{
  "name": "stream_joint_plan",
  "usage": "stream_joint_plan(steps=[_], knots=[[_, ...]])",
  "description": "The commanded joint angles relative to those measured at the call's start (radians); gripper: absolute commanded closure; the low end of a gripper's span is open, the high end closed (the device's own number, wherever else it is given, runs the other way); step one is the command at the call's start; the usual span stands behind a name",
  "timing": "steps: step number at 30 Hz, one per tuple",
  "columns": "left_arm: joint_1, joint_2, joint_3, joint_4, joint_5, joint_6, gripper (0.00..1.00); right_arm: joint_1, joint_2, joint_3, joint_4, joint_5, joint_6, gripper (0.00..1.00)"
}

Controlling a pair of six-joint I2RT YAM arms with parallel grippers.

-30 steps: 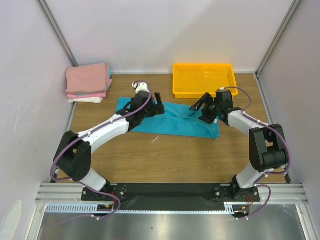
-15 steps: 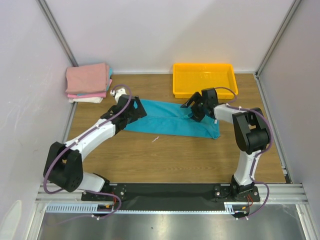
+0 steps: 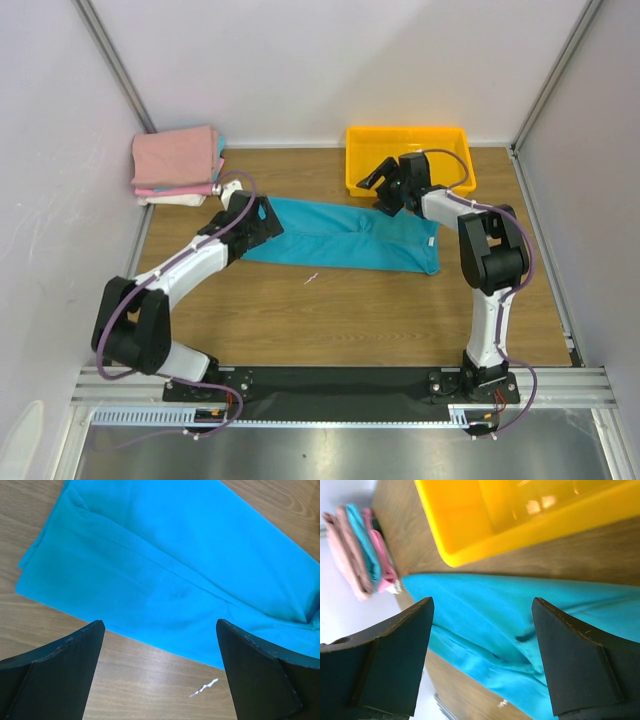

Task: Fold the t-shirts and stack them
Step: Fold the tshirt

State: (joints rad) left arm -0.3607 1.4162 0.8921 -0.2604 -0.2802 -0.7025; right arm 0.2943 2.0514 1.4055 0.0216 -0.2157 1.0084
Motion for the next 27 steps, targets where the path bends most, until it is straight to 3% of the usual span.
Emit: stream_joint_plan(steps=[1, 12, 17, 22, 27], knots=[[0.016, 0.062, 0.099, 0.026, 0.010, 0.047, 0.00, -0.004, -0.094, 0.007, -0.063, 0.007, -0.082, 0.15], [0.011, 0.237, 0.265, -0.005, 0.071, 0.093, 0.01, -0.095, -0.525, -0.350, -0.345, 0.084, -0.489, 0.14], [-0.118, 0.208, 0.248, 0.075, 0.095, 0.162, 0.00, -0.196, -0.697, -0.488, -0.380, 0.066, -0.602, 0.19], [-0.276, 0.228, 0.240, 0.159, 0.162, 0.224, 0.01, -0.241, -0.754, -0.583, -0.356, -0.023, -0.652, 0.35], [-0.391, 0.286, 0.257, 0.222, 0.210, 0.327, 0.04, -0.241, -0.758, -0.640, -0.284, -0.086, -0.666, 0.41]])
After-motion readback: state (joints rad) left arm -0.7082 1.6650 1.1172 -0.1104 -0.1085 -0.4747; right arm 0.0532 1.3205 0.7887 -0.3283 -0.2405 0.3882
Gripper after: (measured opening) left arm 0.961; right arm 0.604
